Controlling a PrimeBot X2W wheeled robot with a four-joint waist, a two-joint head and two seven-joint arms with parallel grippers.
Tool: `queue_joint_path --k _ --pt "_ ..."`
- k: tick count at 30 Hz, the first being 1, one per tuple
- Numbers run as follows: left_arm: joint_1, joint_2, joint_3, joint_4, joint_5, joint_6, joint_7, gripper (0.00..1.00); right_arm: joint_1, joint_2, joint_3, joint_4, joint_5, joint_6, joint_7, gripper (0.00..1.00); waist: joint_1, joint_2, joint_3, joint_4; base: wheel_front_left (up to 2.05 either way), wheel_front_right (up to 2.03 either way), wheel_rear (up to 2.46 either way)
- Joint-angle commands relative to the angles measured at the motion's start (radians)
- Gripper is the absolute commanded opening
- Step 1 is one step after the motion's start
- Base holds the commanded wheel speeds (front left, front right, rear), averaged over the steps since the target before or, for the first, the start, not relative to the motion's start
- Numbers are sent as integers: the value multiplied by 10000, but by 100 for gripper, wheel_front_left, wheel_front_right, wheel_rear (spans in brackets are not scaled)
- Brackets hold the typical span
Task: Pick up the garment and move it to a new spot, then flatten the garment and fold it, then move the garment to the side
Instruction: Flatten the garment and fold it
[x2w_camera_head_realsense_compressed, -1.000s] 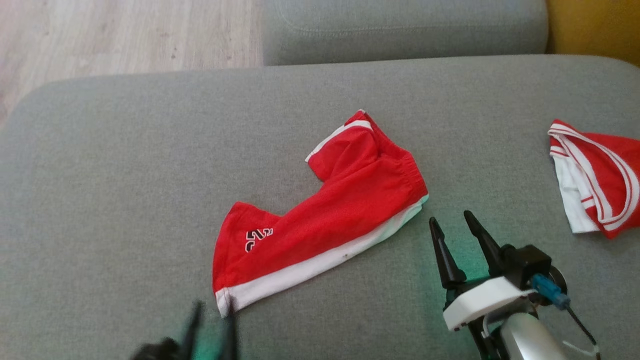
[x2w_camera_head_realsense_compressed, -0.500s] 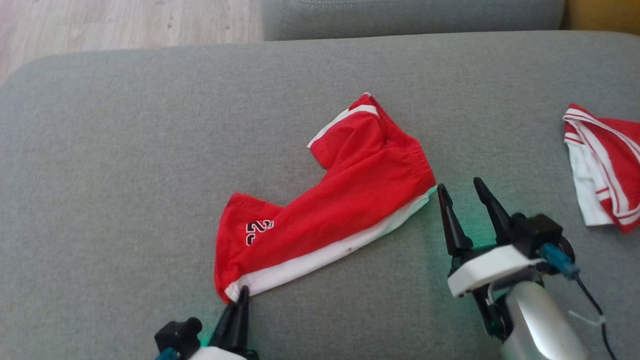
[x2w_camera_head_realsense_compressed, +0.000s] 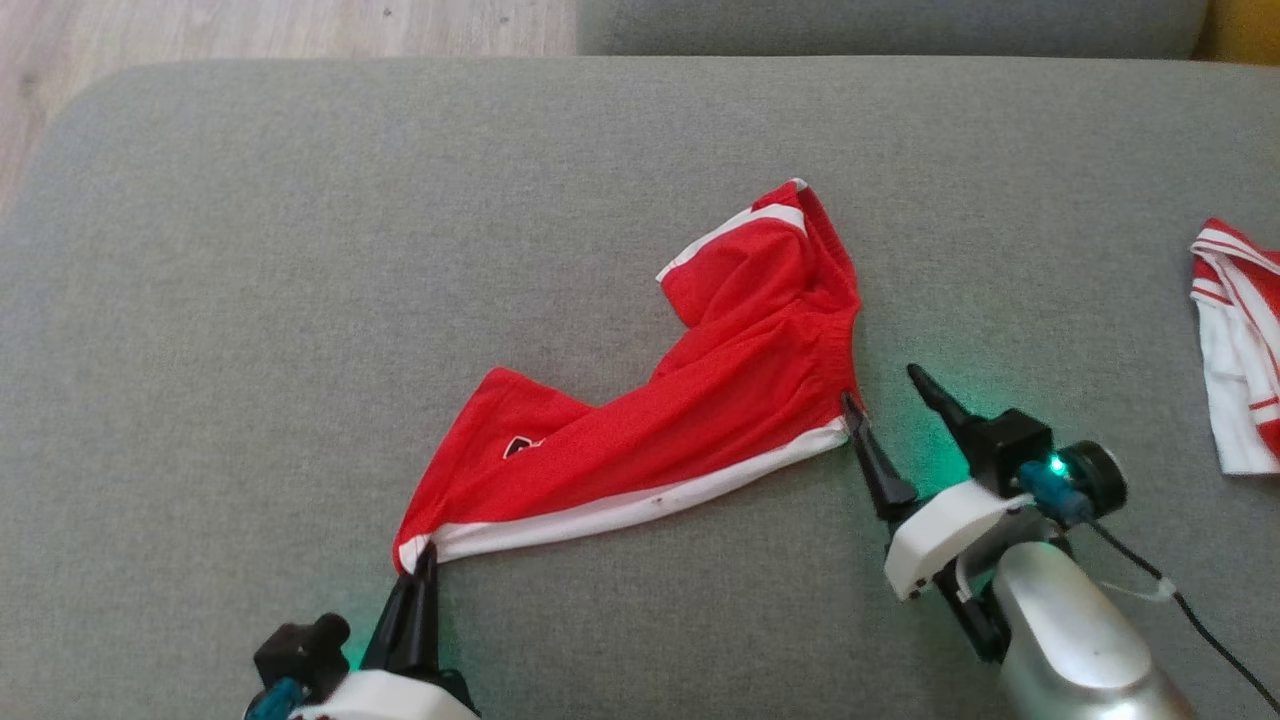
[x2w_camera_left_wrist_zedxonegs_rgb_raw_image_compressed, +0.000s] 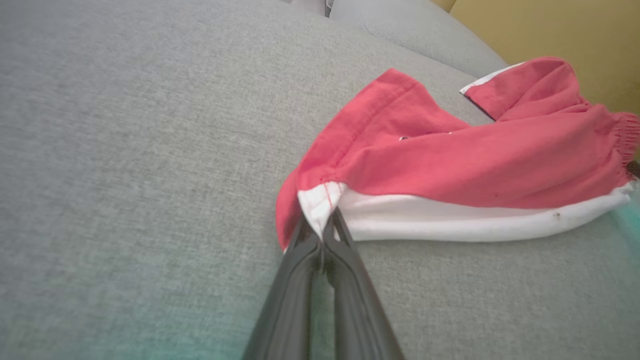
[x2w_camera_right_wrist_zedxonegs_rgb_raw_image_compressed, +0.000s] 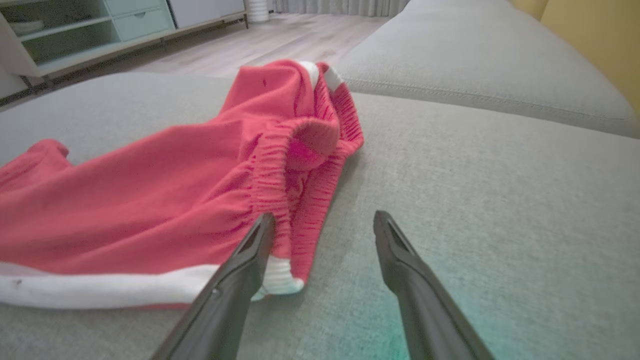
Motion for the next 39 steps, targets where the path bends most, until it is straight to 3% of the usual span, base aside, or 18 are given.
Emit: queue_joint_path --k 1,12,22,23,24,26,27,30,35,39 --pt "-135 33 415 -284 37 18 -51 0 -296 -98 501 -250 139 -7 -67 100 -1 0 19 29 0 0 0" --pt "-241 31 597 -293 -160 18 -51 0 0 -1475 3141 -1200 1541 -7 -67 100 -1 0 65 113 0 0 0" --pt "-203 30 563 -279 -121 18 -51 0 -162 -1740 4033 -1019 2396 -7 -67 97 -1 0 12 284 0 0 0" --pt "-192 30 568 -279 -108 18 -51 0 -188 -1748 4122 -939 2439 -7 -67 89 -1 0 5 299 0 0 0" --pt "-184 30 572 -275 -90 18 -51 0 -225 -1762 4203 -844 2459 -7 -67 70 -1 0 -11 316 0 0 0" --pt "-168 30 581 -278 -61 18 -51 0 -269 -1756 4288 -696 2541 -7 -67 17 -1 0 -57 354 0 0 0" --pt "-157 30 597 -308 -40 18 -51 0 -277 -1750 4311 -653 2581 -7 -67 0 -1 0 -96 368 0 0 0" --pt "-103 30 661 -449 5 18 -51 0 -237 -1762 4348 -815 2680 -7 -67 0 -1 0 -287 365 0 0 0" --pt "-386 71 1124 -1299 423 17 -51 0 -180 -1728 4089 -2091 2976 -7 -67 0 -1 0 -964 190 0 0 0" --pt "-1259 717 1423 -2325 733 17 -51 0 -461 -1724 3983 -3097 3427 -7 -67 0 -1 0 -1434 35 0 0 0"
